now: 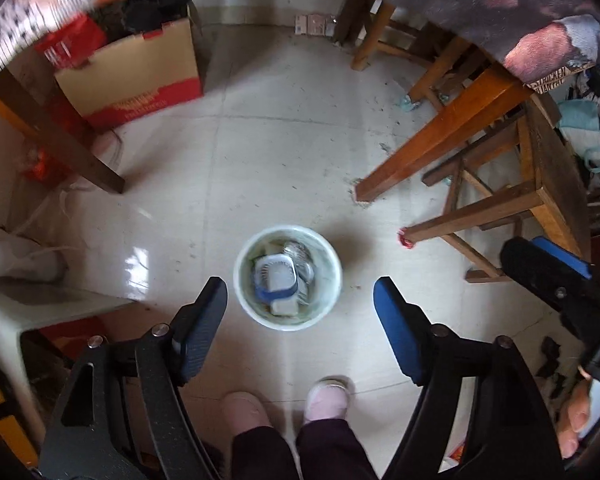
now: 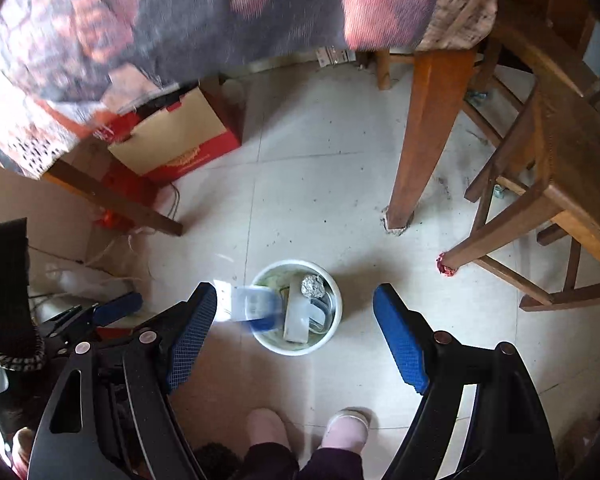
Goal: Collect trash
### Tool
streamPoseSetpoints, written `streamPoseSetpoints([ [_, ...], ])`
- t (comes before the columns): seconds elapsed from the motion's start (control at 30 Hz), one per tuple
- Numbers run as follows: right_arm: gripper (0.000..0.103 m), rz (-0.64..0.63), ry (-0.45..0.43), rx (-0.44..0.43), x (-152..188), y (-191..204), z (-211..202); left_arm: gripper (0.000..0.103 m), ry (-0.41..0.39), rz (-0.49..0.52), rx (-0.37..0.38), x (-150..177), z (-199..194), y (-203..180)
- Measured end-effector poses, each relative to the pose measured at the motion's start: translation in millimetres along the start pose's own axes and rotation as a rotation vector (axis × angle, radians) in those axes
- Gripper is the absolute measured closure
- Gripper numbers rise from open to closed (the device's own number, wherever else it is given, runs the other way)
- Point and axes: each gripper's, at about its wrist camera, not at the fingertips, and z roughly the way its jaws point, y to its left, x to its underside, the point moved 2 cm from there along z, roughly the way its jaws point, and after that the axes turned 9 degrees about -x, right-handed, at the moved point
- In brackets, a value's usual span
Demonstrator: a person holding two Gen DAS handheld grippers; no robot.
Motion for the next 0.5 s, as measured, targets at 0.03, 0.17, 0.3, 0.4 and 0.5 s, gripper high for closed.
streamPoseSetpoints([
  [0.03,0.025,0.001,-0.001,0.000,-1.2,2.1,-5.1,0.028,-0.004,0.006,-0.007,-1.8,-5.3,-1.2],
  [0.17,0.025,-0.005,-0.004,-0.008,-6.3,12.3,-28.0,0.028,-0.020,0.018,-0.014,-6.9,-43.5,-2.9],
  [0.3,0.025,-0.029,-0.019,-0.018,-17.9,28.6,-73.2,0.028,-0.059,0.028,-0.030,-12.2,-104.1,-1.9],
  [0.4,0.025,-0.055,-0.040,-0.024,-28.2,42.7,-113.4,0.028,-0.102,0.027,-0.053,-17.5,-155.3,-1.7],
  [0.5,0.025,-0.092,-0.081,-0.035,-38.5,62.0,-164.7,0.028,-0.165,0.008,-0.067,-22.4,-223.3,0.4],
])
